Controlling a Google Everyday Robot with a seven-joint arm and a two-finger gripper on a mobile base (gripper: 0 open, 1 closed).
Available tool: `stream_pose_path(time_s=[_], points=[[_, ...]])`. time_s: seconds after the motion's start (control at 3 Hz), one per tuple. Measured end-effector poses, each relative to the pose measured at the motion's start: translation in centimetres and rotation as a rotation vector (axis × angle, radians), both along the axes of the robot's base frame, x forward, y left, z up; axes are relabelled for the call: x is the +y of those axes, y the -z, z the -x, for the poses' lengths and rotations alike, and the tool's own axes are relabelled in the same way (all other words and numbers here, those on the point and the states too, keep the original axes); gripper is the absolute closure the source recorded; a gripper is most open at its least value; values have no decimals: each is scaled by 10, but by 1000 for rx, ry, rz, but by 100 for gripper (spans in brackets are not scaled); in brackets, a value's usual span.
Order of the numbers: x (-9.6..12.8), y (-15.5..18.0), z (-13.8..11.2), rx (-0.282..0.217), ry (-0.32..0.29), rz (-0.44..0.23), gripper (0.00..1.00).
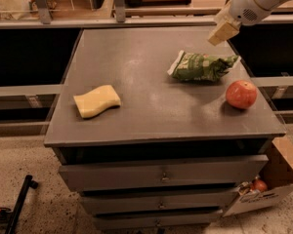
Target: Move green jalapeno chip bag near apple
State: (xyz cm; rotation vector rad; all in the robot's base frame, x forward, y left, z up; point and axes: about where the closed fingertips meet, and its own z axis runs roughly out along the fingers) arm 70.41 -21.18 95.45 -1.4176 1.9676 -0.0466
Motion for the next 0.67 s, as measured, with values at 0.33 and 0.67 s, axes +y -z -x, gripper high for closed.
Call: stream_pose_path(time_s=[0.33, 0.67], points=[[2, 3, -1, 4, -3, 0, 0], [2, 3, -1, 4, -3, 0, 0]])
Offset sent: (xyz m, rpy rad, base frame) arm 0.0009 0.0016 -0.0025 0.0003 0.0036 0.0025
